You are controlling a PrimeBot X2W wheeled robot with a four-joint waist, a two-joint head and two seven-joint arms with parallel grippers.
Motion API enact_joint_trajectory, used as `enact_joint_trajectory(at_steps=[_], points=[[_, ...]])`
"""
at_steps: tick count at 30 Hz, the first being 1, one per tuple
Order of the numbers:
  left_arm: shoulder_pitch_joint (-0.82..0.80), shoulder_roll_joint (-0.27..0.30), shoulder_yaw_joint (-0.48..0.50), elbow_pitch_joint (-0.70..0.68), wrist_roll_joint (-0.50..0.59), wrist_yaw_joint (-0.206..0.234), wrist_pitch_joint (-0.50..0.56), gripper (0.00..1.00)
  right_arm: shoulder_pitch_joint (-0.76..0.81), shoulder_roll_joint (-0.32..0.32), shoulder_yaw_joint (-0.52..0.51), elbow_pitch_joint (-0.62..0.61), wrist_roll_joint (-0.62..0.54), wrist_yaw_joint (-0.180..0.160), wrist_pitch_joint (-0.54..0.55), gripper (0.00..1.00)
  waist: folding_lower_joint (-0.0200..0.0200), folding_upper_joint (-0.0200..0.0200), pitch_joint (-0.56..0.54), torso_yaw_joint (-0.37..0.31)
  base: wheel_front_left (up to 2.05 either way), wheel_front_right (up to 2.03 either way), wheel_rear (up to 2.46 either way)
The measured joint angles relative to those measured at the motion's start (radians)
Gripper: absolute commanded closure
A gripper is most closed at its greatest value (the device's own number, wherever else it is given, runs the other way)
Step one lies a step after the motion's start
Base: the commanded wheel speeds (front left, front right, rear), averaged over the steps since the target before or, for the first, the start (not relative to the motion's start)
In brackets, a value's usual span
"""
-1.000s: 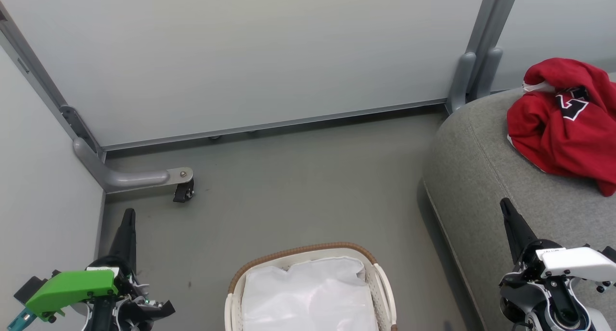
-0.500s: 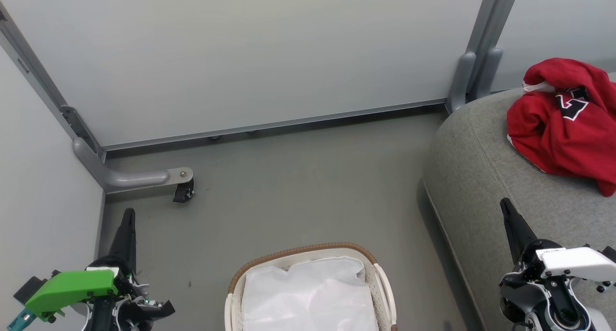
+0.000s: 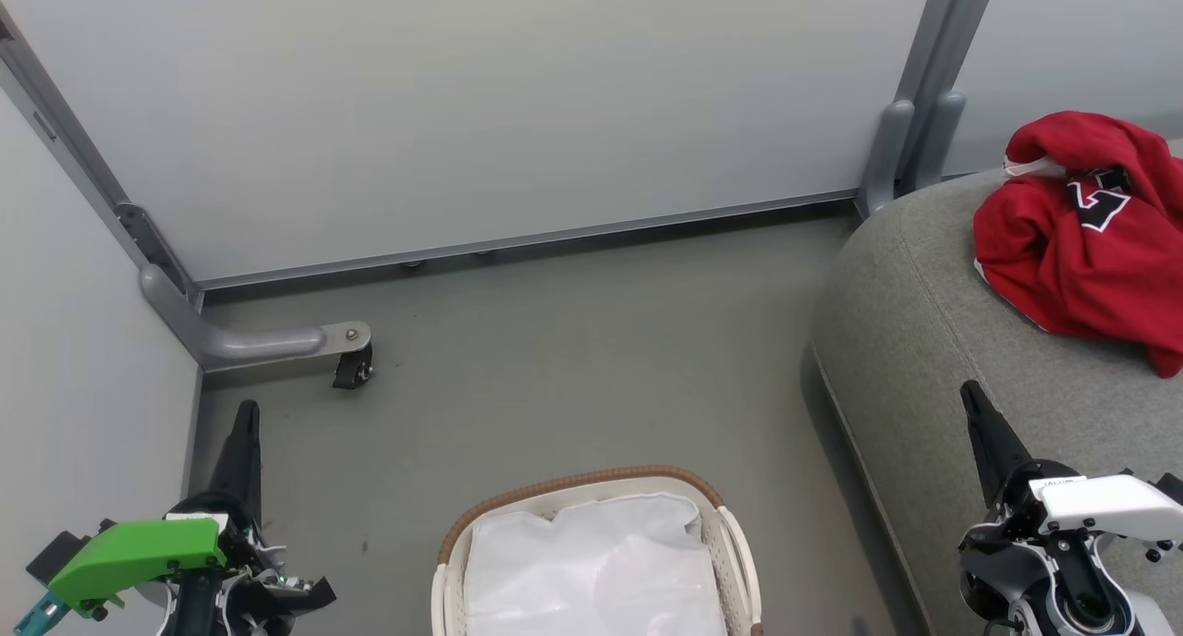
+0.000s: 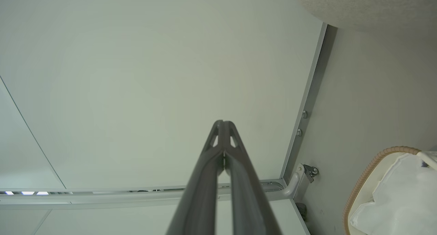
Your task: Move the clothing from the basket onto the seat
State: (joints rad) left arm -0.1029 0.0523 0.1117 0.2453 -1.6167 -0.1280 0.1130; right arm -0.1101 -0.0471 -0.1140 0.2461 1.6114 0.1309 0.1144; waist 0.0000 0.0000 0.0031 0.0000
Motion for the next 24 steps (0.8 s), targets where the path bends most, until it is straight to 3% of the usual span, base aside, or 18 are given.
enact_joint_trajectory(at_steps=[24], points=[[0.0,-0.001,0.001,0.0,0.001,0.0,0.0,1.0,0.0,0.0,0.0,0.0,0.0,0.0,0.0,1.0,0.0,0.0,0.0,0.0,0.0,0.0,0.0]])
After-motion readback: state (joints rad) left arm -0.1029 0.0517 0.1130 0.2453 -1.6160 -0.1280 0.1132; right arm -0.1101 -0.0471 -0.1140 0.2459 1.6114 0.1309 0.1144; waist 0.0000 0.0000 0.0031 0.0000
